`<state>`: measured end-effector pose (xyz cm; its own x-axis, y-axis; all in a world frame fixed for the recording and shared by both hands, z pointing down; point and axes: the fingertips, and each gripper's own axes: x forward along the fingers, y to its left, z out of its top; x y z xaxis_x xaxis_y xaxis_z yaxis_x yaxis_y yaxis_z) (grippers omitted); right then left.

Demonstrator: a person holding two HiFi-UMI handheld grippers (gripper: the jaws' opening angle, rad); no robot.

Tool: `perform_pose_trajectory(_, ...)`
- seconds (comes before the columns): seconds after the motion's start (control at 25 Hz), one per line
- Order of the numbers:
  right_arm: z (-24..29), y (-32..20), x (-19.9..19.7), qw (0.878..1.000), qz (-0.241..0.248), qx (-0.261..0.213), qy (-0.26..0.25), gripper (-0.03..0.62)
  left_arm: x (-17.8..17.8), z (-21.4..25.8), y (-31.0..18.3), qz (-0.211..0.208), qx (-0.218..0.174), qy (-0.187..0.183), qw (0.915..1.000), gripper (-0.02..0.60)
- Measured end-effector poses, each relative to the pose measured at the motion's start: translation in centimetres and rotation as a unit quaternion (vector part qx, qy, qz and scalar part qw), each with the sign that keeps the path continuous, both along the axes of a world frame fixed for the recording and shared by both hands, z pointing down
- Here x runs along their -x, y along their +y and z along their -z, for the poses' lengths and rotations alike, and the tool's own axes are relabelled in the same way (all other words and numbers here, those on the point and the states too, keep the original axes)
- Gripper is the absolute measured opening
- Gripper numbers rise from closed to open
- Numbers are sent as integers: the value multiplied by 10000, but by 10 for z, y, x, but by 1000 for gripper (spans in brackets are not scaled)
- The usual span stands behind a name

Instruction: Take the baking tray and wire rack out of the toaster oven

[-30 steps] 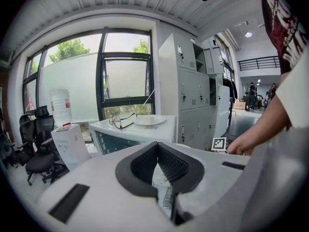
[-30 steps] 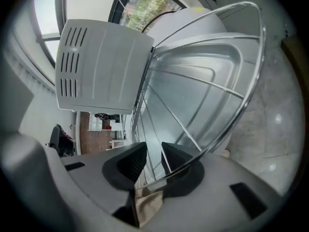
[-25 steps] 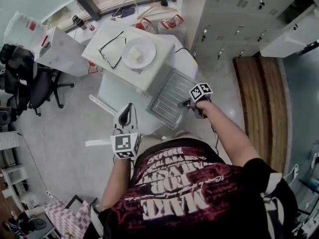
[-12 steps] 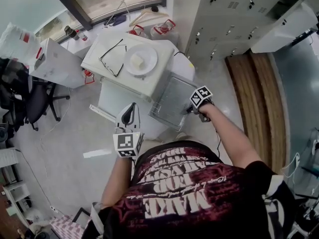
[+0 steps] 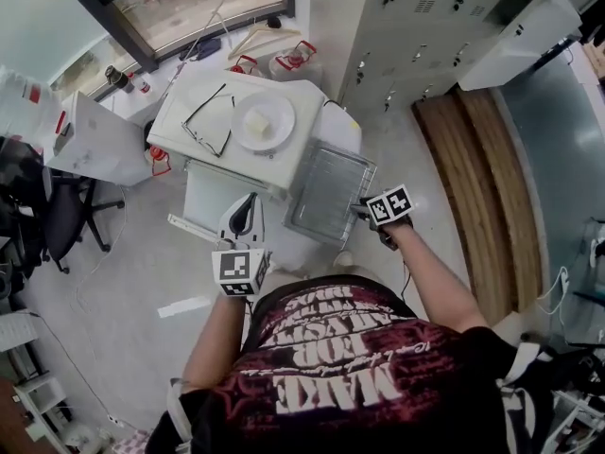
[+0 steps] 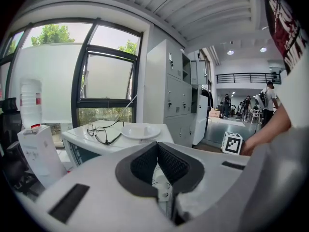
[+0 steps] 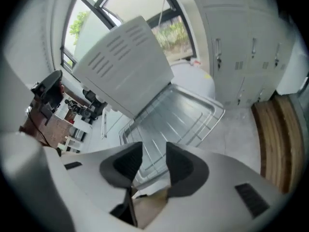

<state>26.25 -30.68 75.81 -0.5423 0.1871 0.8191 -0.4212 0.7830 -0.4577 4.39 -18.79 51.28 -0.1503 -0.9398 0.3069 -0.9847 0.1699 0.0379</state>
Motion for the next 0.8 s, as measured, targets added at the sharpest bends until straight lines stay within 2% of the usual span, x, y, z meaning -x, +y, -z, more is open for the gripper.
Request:
perform_pose_trajectory(0.12,39,-8,6,9924,-503,-862,-725,40,-3,6,-7,-53,-89,-42,9999,6)
perform_pose_trajectory(0.2,68,-12,7,9802,-745,-1460,-1113,5,-5,11,-12,-23,-108,-123,9999,6)
perform_pose_trajectory(0.32,117,-18,6,9552,-890,-2345,-1569,3,-12,23,-18,-120,-189,-249,9994,6)
perform_pose_trajectory(0.44,163,-23,2,9336,-921,-2978,-1768,3,-22,45,-21,-227,-344,-533,9977,6)
perform_pose_trajectory(0.52,196,-21,0,9204,-847,-3256,-1992,3,-27,64,-21,-233,-488,-689,9962,6)
perform_pose_trajectory(0.68,264,-6,-2,8933,-548,-3680,-2520,3,-38,98,-13,-129,-755,-696,9946,6)
perform_pose_trajectory(0.8,296,4,2,8832,-322,-3735,-2816,2,-44,112,-3,51,-869,-729,9935,6)
